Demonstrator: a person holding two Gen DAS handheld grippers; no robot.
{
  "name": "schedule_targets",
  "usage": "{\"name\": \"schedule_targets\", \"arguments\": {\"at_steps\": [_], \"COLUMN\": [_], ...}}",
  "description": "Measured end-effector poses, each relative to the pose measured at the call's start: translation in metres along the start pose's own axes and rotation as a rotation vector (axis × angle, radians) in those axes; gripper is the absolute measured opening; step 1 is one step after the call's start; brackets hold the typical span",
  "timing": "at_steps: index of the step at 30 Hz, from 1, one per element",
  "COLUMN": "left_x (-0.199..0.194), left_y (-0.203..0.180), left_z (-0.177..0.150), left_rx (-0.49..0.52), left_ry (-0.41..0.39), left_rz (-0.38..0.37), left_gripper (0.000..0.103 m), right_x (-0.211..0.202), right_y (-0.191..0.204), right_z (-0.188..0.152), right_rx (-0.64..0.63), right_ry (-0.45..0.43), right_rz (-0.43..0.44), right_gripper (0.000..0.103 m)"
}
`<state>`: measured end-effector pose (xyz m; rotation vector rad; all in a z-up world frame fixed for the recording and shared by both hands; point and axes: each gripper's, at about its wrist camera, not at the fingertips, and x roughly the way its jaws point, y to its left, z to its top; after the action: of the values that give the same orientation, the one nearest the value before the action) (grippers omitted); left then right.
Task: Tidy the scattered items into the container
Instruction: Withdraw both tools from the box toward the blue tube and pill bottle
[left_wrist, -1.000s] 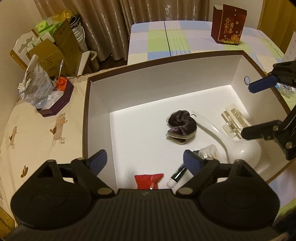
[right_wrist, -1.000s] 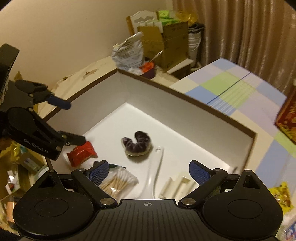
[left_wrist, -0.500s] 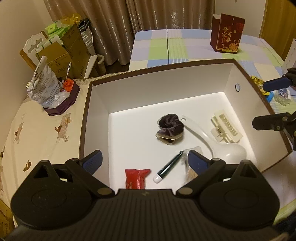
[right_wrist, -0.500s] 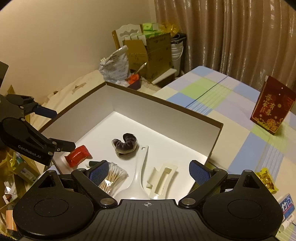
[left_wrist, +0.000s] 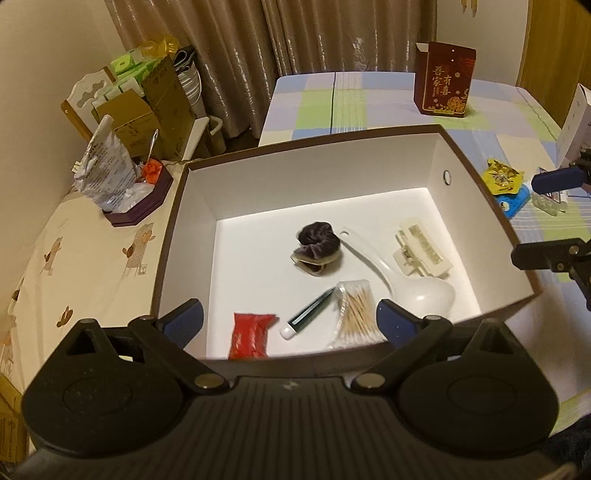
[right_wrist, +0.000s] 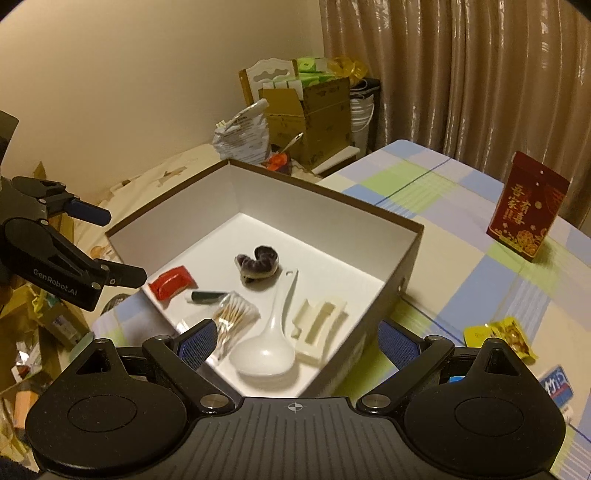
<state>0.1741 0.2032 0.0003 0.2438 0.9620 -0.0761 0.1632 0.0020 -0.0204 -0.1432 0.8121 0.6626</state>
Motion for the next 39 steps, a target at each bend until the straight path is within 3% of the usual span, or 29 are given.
{"name": "schedule_targets", "arguments": {"at_steps": [26, 39], "left_x": [-0.070, -0.066], "left_y": [-0.105, -0.164], "left_z": [-0.048, -0.040], "left_rx": [-0.095, -0.046], "left_ry": [0.006, 0.004], "left_rz": [0.062, -0.025], "left_gripper": [0.100, 0.100], "right_x": [-0.086, -0.110], "right_y": [-0.049, -0.104], "right_z": [-0.074, -0.106], "right_rx": [-0.016, 0.108], "right_ry": [-0.023, 0.024], "right_rz": [0.055, 0.013], "right_gripper": [0.099, 0.098]}}
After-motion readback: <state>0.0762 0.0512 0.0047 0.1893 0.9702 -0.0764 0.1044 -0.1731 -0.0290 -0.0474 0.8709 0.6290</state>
